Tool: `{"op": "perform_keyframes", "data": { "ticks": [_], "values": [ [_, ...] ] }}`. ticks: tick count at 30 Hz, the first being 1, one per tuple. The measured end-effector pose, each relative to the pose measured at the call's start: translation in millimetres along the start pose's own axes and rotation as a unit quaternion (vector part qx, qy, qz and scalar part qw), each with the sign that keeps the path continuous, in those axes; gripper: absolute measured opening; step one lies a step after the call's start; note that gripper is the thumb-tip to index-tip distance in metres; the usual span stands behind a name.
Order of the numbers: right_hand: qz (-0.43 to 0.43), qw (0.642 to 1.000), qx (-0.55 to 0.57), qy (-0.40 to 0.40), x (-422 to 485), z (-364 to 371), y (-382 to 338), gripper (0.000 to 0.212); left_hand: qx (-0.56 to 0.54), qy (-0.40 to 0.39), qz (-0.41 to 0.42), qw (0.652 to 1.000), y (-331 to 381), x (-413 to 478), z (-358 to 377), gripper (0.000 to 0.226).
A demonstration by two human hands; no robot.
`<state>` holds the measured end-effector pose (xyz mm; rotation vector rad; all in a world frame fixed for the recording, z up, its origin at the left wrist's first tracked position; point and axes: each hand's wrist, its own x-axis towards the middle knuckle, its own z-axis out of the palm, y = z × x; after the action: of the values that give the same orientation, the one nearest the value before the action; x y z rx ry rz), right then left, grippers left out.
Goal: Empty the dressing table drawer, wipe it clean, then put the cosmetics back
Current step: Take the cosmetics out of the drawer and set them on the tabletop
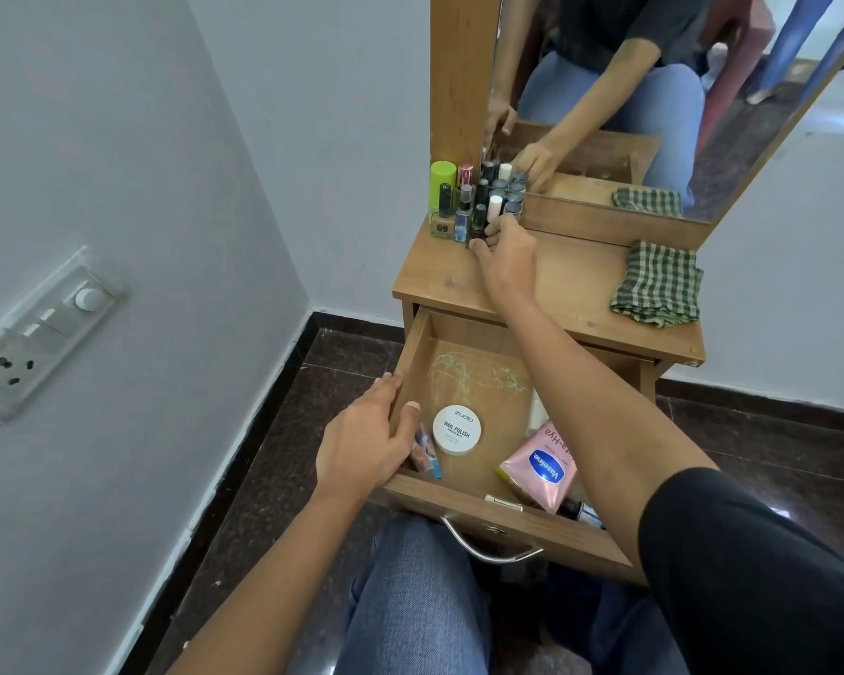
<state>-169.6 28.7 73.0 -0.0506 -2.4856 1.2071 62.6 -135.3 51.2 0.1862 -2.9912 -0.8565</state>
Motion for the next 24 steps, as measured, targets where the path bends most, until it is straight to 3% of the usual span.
{"op": "perform_keyframes", "data": {
  "ticks": [7,11,13,15,19,21,24],
  "values": [
    [-0.005,0.999,0.042,0.006,-6,-3,1,0.019,-0.004,-0.002,-0.01,1.0,1,0,-1,0.049],
    [-0.087,0.984,0.153,0.018,-42,-20,-9,0.008,0.004,-0.005,-0.01,1.0,2,-1,-3,0.046],
    [-0.164,0.973,0.156,-0.049,-73,-25,-4,0.004,0.007,-0.003,-0.007,1.0,2,-1,-3,0.044],
    [-0.229,0.945,0.13,-0.194,-102,-29,8,0.003,0.01,0.001,-0.005,1.0,3,-1,-4,0.043],
    [-0.303,0.813,-0.084,-0.49,-142,-28,32,0.045,0.014,0.004,-0.002,1.0,3,-1,-4,0.042],
    [-0.323,0.768,-0.158,-0.53,-155,-22,38,0.06,0.014,0.005,-0.003,1.0,4,-1,-4,0.042],
    [-0.335,0.761,-0.197,-0.52,-162,-19,35,0.061,0.017,0.008,-0.005,1.0,4,-3,-4,0.042]
  ]
}}
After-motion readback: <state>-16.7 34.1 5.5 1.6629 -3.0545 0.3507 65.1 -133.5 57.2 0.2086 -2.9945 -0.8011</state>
